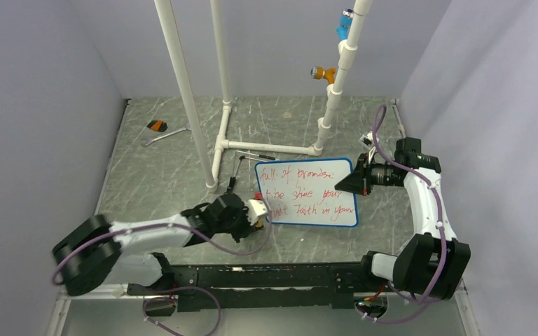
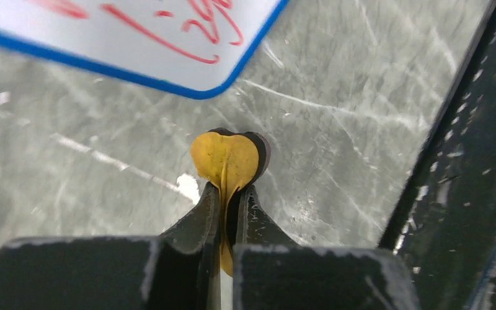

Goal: Erase the whiteboard
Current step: Pick up the whiteboard eraser from the center of the board, then erase the center of the board with the whiteboard.

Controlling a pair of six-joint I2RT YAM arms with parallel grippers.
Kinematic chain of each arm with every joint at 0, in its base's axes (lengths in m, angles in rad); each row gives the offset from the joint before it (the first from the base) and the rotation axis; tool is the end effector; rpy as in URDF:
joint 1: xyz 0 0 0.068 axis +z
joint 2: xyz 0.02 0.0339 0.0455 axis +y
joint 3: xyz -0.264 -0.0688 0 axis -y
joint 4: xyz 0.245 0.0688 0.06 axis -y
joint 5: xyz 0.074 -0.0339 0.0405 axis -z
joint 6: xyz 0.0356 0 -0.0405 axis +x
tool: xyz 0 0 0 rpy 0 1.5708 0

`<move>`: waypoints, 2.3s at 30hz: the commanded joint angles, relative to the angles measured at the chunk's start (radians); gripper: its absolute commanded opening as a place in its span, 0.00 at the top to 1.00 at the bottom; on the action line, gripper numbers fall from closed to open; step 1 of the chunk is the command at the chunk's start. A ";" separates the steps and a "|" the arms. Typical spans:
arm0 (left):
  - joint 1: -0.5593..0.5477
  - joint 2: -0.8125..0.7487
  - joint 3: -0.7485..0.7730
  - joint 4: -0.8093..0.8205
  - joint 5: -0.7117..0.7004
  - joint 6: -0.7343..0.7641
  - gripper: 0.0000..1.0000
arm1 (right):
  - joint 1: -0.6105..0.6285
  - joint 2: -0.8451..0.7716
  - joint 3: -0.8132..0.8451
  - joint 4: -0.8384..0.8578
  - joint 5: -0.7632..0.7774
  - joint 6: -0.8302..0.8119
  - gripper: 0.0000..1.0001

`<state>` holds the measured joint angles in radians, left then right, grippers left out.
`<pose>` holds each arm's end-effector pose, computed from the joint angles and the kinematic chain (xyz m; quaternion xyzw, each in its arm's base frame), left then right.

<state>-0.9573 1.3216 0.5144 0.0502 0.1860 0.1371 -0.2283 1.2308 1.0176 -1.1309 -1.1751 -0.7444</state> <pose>0.1368 -0.2056 0.1590 0.5071 0.7617 -0.2353 0.3274 0.2060 -0.0141 0.2837 -0.2717 0.7836 0.4429 0.3407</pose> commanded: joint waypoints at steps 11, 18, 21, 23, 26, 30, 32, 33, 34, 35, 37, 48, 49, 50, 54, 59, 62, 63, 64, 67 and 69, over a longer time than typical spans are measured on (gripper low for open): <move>-0.007 -0.455 -0.250 0.556 -0.600 -0.536 1.00 | 0.198 -0.052 -0.056 0.213 0.125 0.135 1.00; -0.022 -0.322 -0.176 0.543 -0.818 -0.583 1.00 | 0.219 -0.072 -0.084 0.285 0.135 0.222 1.00; -0.040 -0.278 -0.135 0.536 -0.856 -0.583 1.00 | 0.218 -0.065 -0.088 0.284 0.131 0.221 1.00; -0.060 -0.243 -0.106 0.538 -0.868 -0.564 1.00 | 0.219 -0.064 -0.092 0.281 0.129 0.220 1.00; -0.096 -0.190 -0.069 0.525 -0.882 -0.543 1.00 | 0.218 -0.060 -0.094 0.277 0.125 0.214 1.00; -0.127 -0.121 -0.028 0.483 -0.901 -0.553 1.00 | 0.222 -0.049 -0.088 0.263 0.118 0.201 1.00; -0.135 -0.100 -0.023 0.453 -0.906 -0.577 1.00 | 0.222 -0.048 -0.088 0.260 0.119 0.197 1.00; -0.137 -0.094 -0.027 0.435 -0.913 -0.592 1.00 | 0.222 -0.050 -0.089 0.257 0.119 0.196 1.00; -0.136 -0.091 -0.033 0.418 -0.928 -0.614 1.00 | 0.222 -0.053 -0.089 0.257 0.119 0.195 1.00; -0.136 -0.094 -0.044 0.392 -0.946 -0.634 1.00 | 0.221 -0.056 -0.091 0.258 0.118 0.195 1.00; -0.134 -0.117 -0.066 0.355 -0.979 -0.668 1.00 | 0.222 -0.059 -0.092 0.258 0.120 0.195 1.00; -0.054 -0.158 0.009 0.337 -0.852 -0.510 1.00 | 0.223 -0.049 -0.089 0.253 0.116 0.189 1.00; -0.054 -0.154 0.018 0.337 -0.832 -0.496 1.00 | 0.223 -0.049 -0.090 0.253 0.116 0.189 1.00; -0.054 -0.150 0.026 0.337 -0.810 -0.486 1.00 | 0.223 -0.049 -0.090 0.253 0.118 0.189 1.00; -0.056 -0.127 0.038 0.342 -0.727 -0.465 1.00 | 0.222 -0.045 -0.088 0.251 0.117 0.186 1.00; -0.098 -0.099 0.035 0.285 -0.749 -0.487 1.00 | 0.222 -0.044 -0.088 0.246 0.115 0.182 1.00; -0.101 -0.097 0.001 0.233 -0.801 -0.559 1.00 | 0.223 -0.044 -0.086 0.243 0.112 0.180 1.00; -0.101 -0.097 -0.015 0.227 -0.823 -0.576 1.00 | 0.222 -0.044 -0.086 0.244 0.113 0.180 1.00; -0.100 -0.101 -0.030 0.221 -0.846 -0.591 1.00 | 0.223 -0.044 -0.087 0.243 0.113 0.179 1.00; -0.087 -0.121 -0.050 0.218 -0.871 -0.594 1.00 | 0.223 -0.043 -0.086 0.243 0.113 0.178 1.00; -0.069 -0.138 -0.041 0.229 -0.869 -0.564 1.00 | 0.222 -0.039 -0.087 0.243 0.113 0.178 1.00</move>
<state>-1.0519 1.2022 0.4931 0.3374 -0.6594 -0.4160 -0.0223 1.1896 0.9348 -0.9062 -1.1309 -0.4541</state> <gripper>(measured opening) 0.058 0.050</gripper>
